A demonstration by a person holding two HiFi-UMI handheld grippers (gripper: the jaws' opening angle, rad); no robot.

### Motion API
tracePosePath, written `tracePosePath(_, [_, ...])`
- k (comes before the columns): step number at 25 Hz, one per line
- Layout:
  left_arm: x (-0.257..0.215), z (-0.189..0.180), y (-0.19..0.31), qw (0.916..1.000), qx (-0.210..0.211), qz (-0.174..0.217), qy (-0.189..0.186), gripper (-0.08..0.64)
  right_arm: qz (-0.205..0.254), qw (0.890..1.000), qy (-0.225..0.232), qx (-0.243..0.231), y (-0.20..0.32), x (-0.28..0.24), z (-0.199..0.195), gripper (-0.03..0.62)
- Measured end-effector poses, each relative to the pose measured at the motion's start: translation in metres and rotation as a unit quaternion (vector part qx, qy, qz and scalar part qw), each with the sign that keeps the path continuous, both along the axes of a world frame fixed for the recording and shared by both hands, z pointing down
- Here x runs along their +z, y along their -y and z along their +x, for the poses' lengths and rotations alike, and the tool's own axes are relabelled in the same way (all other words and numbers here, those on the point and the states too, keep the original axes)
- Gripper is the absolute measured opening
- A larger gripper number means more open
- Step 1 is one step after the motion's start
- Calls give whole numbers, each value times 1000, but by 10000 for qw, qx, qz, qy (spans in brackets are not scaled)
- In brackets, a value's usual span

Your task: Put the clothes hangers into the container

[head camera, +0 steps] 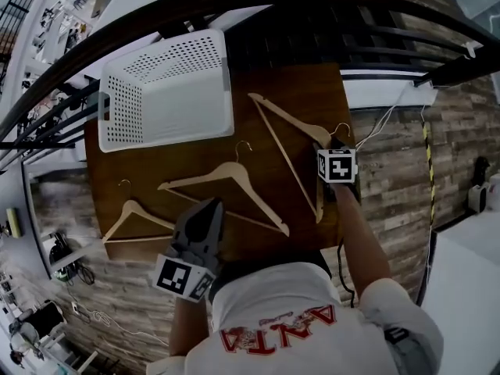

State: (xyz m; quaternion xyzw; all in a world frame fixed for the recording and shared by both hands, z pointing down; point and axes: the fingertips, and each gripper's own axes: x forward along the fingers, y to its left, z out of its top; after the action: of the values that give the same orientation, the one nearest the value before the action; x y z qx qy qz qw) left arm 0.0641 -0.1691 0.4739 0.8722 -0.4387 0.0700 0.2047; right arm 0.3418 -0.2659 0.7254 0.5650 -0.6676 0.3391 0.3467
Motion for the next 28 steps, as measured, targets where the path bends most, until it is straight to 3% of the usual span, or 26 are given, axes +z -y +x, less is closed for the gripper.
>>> tracePosePath(8, [-4,-3,-1,9999,-52,-62,-133,6,-52,9997,-219,-39,0,-1,-4,206])
tracePosePath(18, [-14,-13,-12,9997,25,80,-213,6,1294,9883,-783,-188,-6,-70,3,198])
tracePosePath(28, [-40,-16,-21,9986,229,297,-366,6,2238,9715,-777,88,-33,-160,15,193])
